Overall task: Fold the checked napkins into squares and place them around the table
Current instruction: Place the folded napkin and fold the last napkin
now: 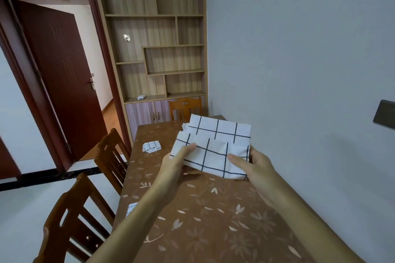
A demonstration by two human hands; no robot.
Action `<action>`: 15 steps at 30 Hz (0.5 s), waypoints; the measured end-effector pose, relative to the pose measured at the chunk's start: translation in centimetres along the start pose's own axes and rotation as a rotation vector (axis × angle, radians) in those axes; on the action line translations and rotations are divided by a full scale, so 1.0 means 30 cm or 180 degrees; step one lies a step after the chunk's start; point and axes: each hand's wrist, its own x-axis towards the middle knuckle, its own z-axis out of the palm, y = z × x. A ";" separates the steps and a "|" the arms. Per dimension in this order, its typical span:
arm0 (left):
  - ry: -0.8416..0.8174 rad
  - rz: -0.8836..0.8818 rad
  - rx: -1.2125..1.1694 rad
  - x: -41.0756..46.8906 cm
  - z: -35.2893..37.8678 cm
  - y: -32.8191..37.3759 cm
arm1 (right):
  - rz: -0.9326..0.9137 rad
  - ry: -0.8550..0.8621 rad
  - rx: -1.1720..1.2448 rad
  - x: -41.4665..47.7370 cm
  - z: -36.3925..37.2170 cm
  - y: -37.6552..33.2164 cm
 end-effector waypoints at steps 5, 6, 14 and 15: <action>-0.0484 -0.0090 0.0505 -0.011 -0.069 0.084 | -0.0068 -0.0181 -0.0137 -0.006 -0.068 -0.015; -0.0566 -0.0034 0.0603 -0.013 -0.076 0.091 | -0.0040 -0.0190 -0.0121 -0.007 -0.074 -0.017; -0.0672 0.0232 0.1076 -0.016 -0.067 0.084 | -0.0078 -0.0241 -0.0143 -0.004 -0.086 -0.037; -0.0711 0.0295 0.1039 -0.017 -0.064 0.082 | -0.0101 -0.0275 -0.0055 -0.004 -0.088 -0.038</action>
